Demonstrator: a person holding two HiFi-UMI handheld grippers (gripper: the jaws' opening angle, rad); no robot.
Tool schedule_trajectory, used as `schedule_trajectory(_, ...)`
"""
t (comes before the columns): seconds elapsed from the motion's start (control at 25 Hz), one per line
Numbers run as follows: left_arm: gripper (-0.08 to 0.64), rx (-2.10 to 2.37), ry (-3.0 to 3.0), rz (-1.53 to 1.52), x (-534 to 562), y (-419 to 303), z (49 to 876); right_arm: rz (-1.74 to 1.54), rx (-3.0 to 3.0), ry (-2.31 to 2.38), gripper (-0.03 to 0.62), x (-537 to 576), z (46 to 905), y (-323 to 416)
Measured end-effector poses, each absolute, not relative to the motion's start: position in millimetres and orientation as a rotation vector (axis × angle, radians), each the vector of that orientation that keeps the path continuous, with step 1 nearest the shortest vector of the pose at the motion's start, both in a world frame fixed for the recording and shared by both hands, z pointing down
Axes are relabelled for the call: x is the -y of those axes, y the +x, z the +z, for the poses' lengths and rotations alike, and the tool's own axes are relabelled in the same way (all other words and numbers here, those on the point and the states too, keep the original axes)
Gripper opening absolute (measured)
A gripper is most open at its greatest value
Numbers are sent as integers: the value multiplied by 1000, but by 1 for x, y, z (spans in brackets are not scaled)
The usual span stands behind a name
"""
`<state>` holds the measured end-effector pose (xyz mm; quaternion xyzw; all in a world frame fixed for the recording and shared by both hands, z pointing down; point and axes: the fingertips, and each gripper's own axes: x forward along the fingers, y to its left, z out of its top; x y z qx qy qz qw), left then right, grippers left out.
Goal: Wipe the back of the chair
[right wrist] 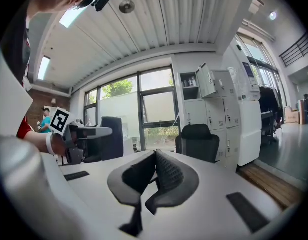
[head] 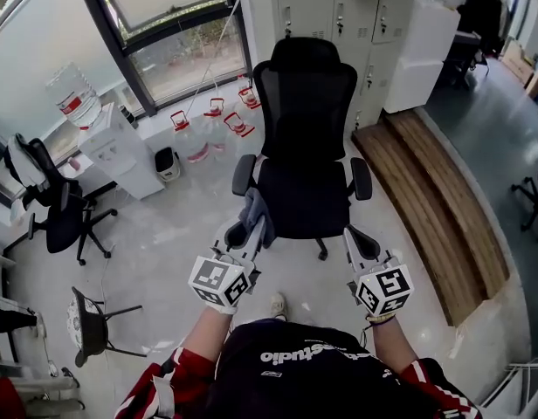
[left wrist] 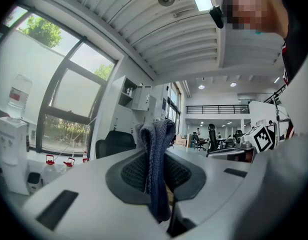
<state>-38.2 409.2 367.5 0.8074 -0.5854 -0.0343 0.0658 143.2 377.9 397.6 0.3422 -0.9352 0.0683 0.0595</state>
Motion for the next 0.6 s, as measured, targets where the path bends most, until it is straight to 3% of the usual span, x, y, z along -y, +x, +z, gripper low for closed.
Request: schedule_trajectory(0.6,61,1760,2503,-50,-475,35,382,124,2910,1069,15,-439,387,195)
